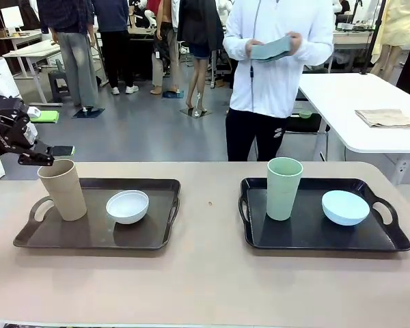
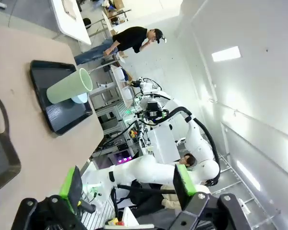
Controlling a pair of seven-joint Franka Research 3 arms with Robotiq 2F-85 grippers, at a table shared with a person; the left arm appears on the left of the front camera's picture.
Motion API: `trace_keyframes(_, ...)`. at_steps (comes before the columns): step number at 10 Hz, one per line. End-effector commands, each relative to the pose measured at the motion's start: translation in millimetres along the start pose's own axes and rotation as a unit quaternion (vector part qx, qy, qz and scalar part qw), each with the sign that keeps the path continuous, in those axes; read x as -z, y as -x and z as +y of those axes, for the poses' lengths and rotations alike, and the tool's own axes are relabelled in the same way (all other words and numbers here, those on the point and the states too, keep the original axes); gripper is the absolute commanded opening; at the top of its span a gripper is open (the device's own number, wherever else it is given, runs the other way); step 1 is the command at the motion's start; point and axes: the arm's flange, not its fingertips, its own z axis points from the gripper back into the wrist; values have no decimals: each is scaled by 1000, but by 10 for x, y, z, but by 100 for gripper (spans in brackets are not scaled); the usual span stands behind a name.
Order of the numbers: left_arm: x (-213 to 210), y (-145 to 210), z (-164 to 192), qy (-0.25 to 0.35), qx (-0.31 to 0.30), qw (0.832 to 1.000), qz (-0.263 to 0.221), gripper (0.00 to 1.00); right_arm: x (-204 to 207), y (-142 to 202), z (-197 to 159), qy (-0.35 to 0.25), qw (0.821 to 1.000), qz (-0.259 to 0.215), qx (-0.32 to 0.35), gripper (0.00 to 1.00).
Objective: Set up a tray with a mat and arrange the tableware.
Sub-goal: Pick up the Picnic Bowl and Reusable plastic cup from the Handle tray in front of the human's position and hold them in the air.
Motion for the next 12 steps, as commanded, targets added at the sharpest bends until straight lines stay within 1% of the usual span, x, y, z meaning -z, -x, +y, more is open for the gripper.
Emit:
trace_keyframes(1, -23, -28, -12, 1, 17, 1000, -1, 100, 6, -9, 90, -2, 1000, -5, -19, 100)
trace_keyframes(12, -23, -28, -12, 1, 17, 1000, -1, 100, 6, -9, 90, -2, 1000, -5, -19, 100)
